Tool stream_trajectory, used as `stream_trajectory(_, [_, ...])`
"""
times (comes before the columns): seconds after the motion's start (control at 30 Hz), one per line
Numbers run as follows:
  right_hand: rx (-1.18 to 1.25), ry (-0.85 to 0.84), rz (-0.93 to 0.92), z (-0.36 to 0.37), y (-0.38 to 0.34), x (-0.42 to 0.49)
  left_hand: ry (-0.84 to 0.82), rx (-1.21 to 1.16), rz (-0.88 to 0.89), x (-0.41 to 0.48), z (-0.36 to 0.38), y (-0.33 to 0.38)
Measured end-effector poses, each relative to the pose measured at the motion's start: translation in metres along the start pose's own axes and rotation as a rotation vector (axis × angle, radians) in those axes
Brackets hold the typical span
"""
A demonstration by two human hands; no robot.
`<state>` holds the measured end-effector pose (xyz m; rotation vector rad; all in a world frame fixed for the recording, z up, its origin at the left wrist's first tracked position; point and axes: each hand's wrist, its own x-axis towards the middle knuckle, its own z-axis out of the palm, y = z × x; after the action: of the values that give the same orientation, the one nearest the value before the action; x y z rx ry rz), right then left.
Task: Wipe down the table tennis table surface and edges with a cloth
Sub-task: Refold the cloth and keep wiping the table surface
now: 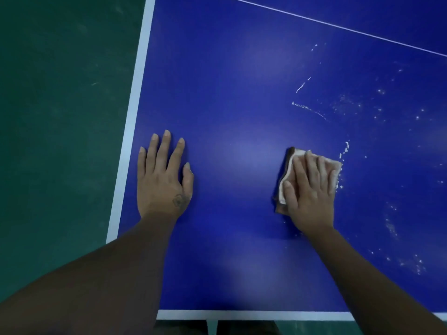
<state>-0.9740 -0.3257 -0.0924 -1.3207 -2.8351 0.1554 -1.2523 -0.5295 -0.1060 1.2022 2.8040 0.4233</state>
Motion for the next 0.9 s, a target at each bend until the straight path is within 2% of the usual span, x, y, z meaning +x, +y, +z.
stream_trajectory(0.07, [-0.031, 0.001, 0.009, -0.001, -0.008, 0.013, -0.009, 0.004, -0.006, 0.000, 0.000, 0.000])
stream_trajectory(0.13, [-0.048, 0.007, -0.060, 0.002, -0.034, 0.028, -0.021, 0.016, -0.007, 0.000, -0.003, 0.002])
stream_trajectory(0.23, [0.011, 0.027, -0.183, 0.007, -0.077, 0.066, -0.036, 0.044, 0.008, 0.001, -0.008, 0.007])
stream_trajectory(0.33, [0.075, 0.044, -0.183, 0.007, -0.093, 0.111, -0.053, 0.036, -0.014, 0.019, -0.009, 0.026])
stream_trajectory(0.47, [0.063, 0.050, -0.151, 0.004, -0.058, 0.149, -0.023, -0.044, 0.003, 0.071, 0.001, 0.079])
stream_trajectory(0.6, [0.038, 0.034, 0.017, -0.005, 0.018, 0.155, -0.018, -0.024, -0.069, 0.109, 0.022, 0.125])
stream_trajectory(0.7, [0.048, 0.036, 0.111, -0.011, 0.061, 0.145, 0.004, 0.034, -0.075, 0.111, 0.034, 0.130])
stream_trajectory(0.77, [0.035, 0.024, 0.126, -0.010, 0.064, 0.138, 0.031, 0.035, -0.070, 0.110, 0.038, 0.128])
stream_trajectory(0.9, [-0.022, 0.073, 0.110, -0.001, 0.023, 0.147, 0.077, -0.009, -0.059, 0.111, 0.044, 0.126])
